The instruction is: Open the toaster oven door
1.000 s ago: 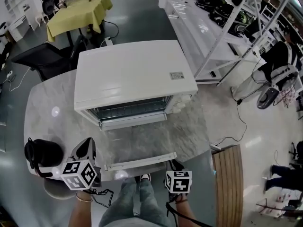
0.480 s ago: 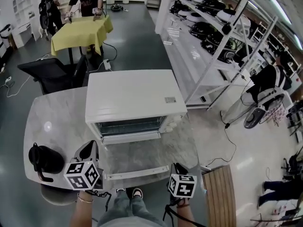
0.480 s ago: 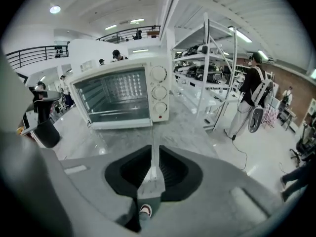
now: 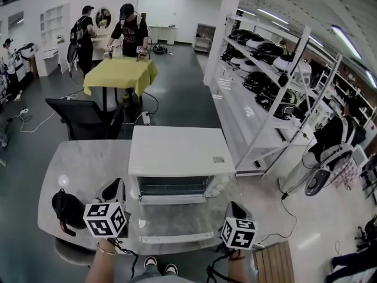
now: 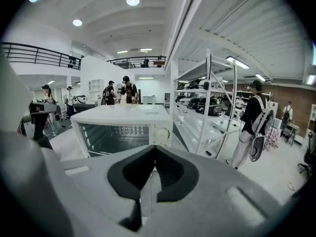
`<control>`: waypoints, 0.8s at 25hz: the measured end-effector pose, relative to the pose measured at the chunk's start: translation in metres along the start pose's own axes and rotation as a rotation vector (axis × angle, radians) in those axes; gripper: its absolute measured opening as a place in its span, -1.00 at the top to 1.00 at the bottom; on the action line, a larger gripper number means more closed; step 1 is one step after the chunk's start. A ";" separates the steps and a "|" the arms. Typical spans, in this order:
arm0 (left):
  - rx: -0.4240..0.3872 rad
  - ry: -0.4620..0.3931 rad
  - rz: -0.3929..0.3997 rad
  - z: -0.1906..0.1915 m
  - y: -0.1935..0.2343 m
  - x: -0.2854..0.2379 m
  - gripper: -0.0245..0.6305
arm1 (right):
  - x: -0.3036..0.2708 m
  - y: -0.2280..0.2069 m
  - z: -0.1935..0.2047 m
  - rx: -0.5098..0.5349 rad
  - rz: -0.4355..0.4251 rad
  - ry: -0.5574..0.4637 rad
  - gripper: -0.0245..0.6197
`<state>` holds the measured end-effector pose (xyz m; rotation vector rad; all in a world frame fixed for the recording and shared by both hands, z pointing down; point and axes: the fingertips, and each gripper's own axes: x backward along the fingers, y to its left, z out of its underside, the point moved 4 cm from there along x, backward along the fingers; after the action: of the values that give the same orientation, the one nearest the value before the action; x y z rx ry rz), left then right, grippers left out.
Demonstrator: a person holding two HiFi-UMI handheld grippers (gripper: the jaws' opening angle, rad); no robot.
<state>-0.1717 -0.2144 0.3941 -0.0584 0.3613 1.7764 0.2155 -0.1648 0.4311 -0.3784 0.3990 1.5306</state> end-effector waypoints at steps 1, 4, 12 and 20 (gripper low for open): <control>-0.008 -0.012 -0.002 -0.007 0.001 0.002 0.91 | 0.001 0.003 -0.009 0.006 -0.006 -0.022 0.90; -0.026 -0.050 -0.006 -0.023 0.002 0.010 0.91 | 0.006 0.010 -0.036 0.028 -0.022 -0.100 0.90; -0.029 -0.123 0.001 -0.051 -0.009 0.016 0.91 | 0.016 0.009 -0.084 0.046 -0.015 -0.278 0.90; -0.031 -0.124 0.002 -0.051 -0.010 0.016 0.91 | 0.014 0.005 -0.080 0.027 -0.006 -0.278 0.90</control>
<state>-0.1737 -0.2114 0.3399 0.0299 0.2451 1.7781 0.2097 -0.1908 0.3539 -0.1417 0.2002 1.5448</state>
